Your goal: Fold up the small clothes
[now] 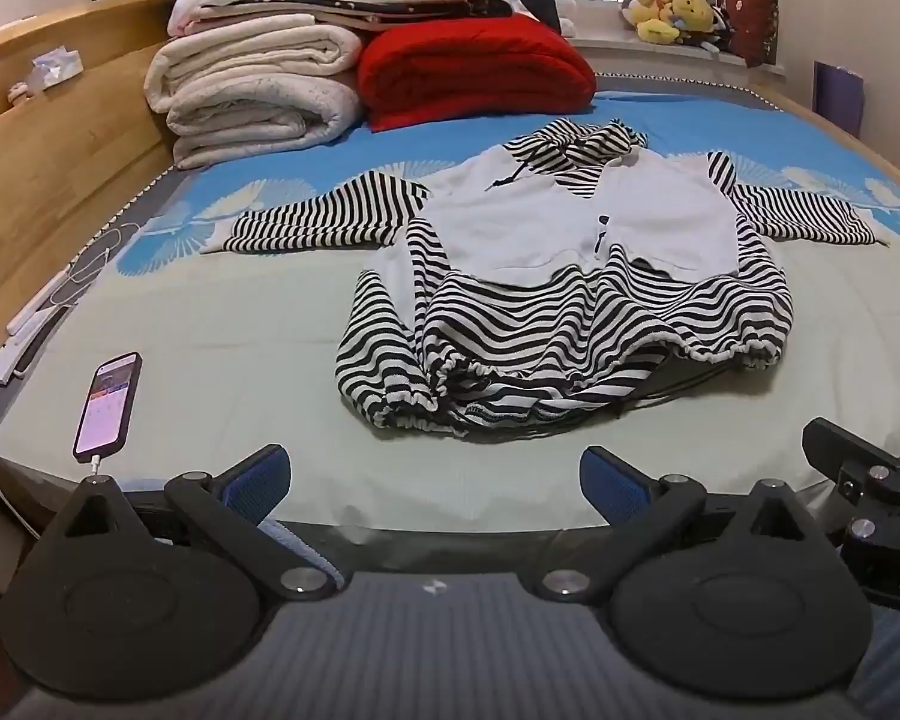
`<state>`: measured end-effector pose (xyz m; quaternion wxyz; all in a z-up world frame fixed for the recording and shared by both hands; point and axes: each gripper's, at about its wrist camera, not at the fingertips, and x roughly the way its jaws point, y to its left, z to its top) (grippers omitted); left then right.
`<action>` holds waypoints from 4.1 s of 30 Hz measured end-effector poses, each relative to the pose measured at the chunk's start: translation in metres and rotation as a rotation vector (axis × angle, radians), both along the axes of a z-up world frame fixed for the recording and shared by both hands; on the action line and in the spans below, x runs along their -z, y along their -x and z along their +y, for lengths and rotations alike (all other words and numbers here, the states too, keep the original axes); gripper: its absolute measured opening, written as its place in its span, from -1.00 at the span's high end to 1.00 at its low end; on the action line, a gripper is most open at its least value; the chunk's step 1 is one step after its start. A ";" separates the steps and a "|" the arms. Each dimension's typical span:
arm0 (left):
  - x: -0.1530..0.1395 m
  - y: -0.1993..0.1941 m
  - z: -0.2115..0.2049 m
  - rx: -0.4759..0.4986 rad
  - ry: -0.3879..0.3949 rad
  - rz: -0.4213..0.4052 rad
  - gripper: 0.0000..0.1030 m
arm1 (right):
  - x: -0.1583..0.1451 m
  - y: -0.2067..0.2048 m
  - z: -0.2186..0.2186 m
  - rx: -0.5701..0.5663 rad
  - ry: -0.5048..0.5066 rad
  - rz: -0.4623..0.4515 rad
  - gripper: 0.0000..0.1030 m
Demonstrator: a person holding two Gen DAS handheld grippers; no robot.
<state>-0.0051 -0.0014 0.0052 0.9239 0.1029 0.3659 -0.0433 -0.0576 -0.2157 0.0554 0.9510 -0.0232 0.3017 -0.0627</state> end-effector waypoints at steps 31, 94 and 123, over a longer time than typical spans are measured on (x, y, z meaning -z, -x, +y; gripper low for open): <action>-0.007 0.001 -0.002 0.002 0.008 0.000 -0.99 | -0.002 -0.002 0.003 -0.013 0.011 0.006 -0.99; 0.114 -0.212 0.042 0.023 0.163 0.433 -0.99 | 0.143 -0.187 -0.121 0.043 -0.107 0.251 0.63; 0.117 -0.261 0.062 -0.125 0.347 0.438 0.35 | 0.120 -0.320 -0.129 0.121 -0.157 0.303 0.83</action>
